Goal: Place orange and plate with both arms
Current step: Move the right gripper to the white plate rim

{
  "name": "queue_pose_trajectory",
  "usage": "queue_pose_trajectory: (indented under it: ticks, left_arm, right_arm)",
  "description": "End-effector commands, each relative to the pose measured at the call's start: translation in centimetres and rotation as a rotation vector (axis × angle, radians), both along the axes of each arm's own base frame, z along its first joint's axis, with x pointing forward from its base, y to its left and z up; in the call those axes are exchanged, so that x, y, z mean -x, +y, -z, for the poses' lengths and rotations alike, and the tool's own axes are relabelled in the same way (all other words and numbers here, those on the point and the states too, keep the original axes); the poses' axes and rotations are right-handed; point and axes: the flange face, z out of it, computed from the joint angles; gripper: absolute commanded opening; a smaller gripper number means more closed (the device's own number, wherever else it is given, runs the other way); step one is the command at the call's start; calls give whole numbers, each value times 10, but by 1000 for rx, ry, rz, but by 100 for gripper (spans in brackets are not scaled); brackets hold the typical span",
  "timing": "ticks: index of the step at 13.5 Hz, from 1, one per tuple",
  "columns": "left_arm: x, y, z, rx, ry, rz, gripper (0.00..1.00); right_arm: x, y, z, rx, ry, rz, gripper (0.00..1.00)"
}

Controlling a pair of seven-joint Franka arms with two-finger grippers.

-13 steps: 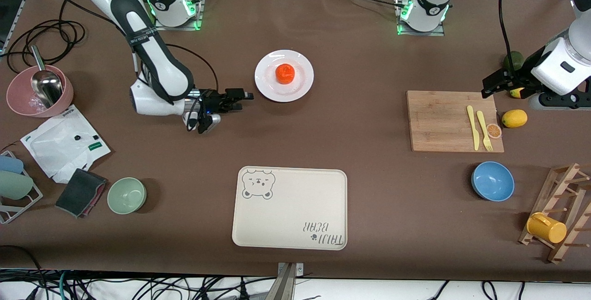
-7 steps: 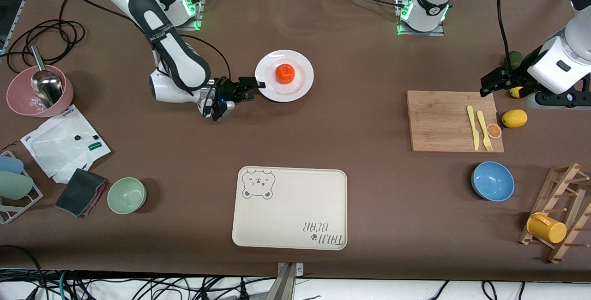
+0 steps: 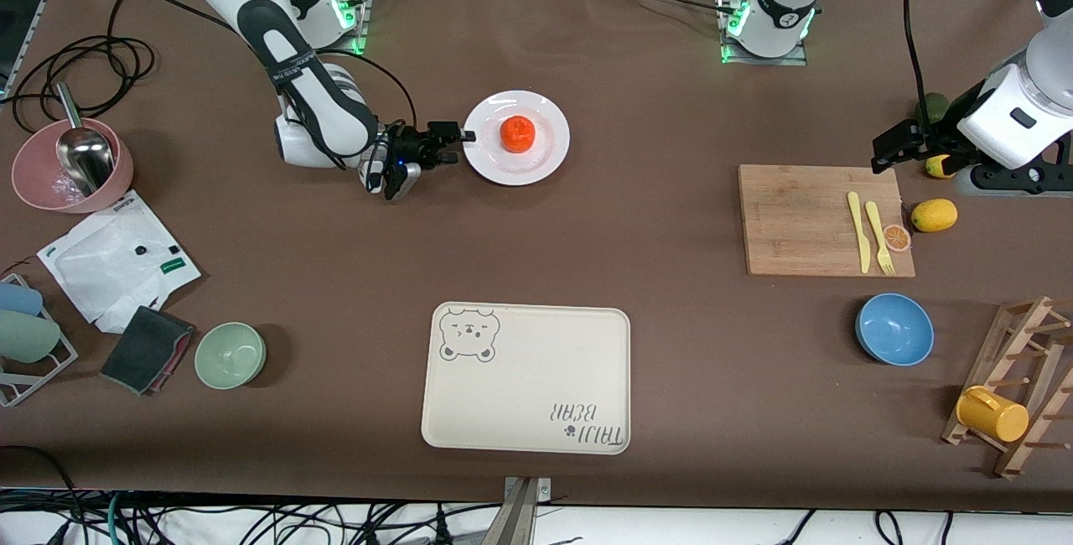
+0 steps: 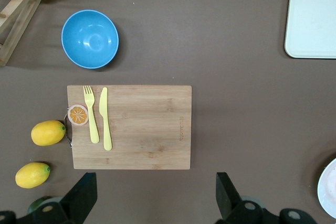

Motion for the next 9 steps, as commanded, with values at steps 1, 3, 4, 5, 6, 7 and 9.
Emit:
queue_pose_trajectory:
  ticks: [1,3,4,5,6,7,9]
  left_arm:
    - [3,-1,-8,-24,-1,21,100]
    - [4,-1,-9,-24,-3,21,100]
    - [3,-1,-8,-24,-1,21,100]
    - [4,0,-9,-24,-3,21,100]
    - [4,1,-9,-24,-1,20,100]
    - [4,1,-9,-24,-1,20,100]
    - [4,1,-9,-24,-1,20,100]
  right_arm:
    - [13,-3,-5,-25,-10,16,98]
    - [16,-3,-4,-27,-1,24,94]
    - [19,1,-4,-31,6,28,92]
    - [22,4,-4,-34,10,34,88]
    - [23,6,-4,-36,14,47,87]
    - [26,12,-5,-39,16,41,83]
    - [26,12,-5,-38,17,53,81]
